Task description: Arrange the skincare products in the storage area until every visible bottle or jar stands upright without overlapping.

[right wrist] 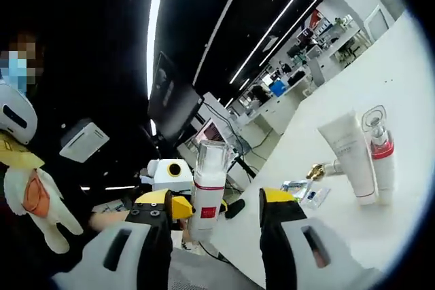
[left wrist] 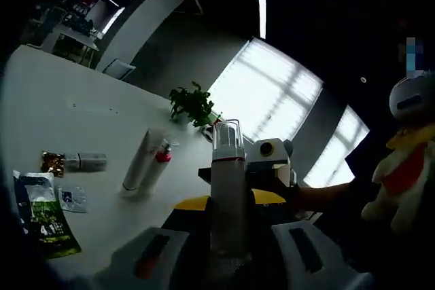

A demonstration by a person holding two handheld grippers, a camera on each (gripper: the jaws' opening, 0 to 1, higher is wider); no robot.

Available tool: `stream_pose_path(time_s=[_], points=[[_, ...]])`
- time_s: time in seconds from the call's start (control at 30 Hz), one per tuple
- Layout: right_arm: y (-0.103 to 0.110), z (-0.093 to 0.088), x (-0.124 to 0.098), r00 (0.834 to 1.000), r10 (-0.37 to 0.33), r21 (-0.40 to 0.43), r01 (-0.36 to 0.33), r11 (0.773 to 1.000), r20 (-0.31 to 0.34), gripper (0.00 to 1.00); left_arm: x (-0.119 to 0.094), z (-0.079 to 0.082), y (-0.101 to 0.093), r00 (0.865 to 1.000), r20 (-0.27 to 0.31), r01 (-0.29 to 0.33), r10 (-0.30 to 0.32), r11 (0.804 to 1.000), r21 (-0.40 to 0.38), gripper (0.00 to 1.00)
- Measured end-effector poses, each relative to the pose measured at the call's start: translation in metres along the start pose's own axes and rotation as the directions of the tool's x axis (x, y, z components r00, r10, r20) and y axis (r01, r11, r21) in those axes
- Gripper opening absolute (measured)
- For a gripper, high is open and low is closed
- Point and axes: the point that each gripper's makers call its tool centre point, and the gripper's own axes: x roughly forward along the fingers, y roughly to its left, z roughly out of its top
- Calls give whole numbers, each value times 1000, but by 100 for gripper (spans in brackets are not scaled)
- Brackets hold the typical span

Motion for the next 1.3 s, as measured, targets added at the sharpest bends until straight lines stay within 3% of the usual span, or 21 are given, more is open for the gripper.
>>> stream_pose_path(time_s=[0.5,0.53,0.63,0.7,0.9,1.03,1.13,1.17,1.2,1.3], points=[[21,8,12,994,106,32,-107,994,22,21,8,5,-10,999,27,42,-42,999,-26,26],[20,9,12,995,99,2,-99,995,21,21,8,5,-11,999,23,48,-47,999,-25,26],[23,10,11,994,106,30,-107,994,20,20,8,5,-15,997,24,70,-69,997,-36,26],[24,13,11,995,96,47,-97,994,23,19,9,7,-16,997,29,77,-75,996,-42,26],[12,22,10,999,-36,70,35,997,17,19,11,17,-11,999,44,23,-23,1000,-5,27],[4,28,9,993,-114,56,112,992,27,19,13,24,-4,996,57,-71,68,996,62,27],[-5,27,8,983,-181,-3,181,983,7,19,14,23,3,987,46,-157,152,978,140,28],[-9,24,7,975,-220,-29,220,975,-20,19,15,19,10,975,12,-218,221,952,216,28],[-12,23,7,969,-247,-53,245,968,-29,19,15,18,11,972,8,-230,235,945,231,27],[-26,19,5,922,-386,-79,382,921,-45,19,18,17,19,933,5,-336,360,868,365,26]])
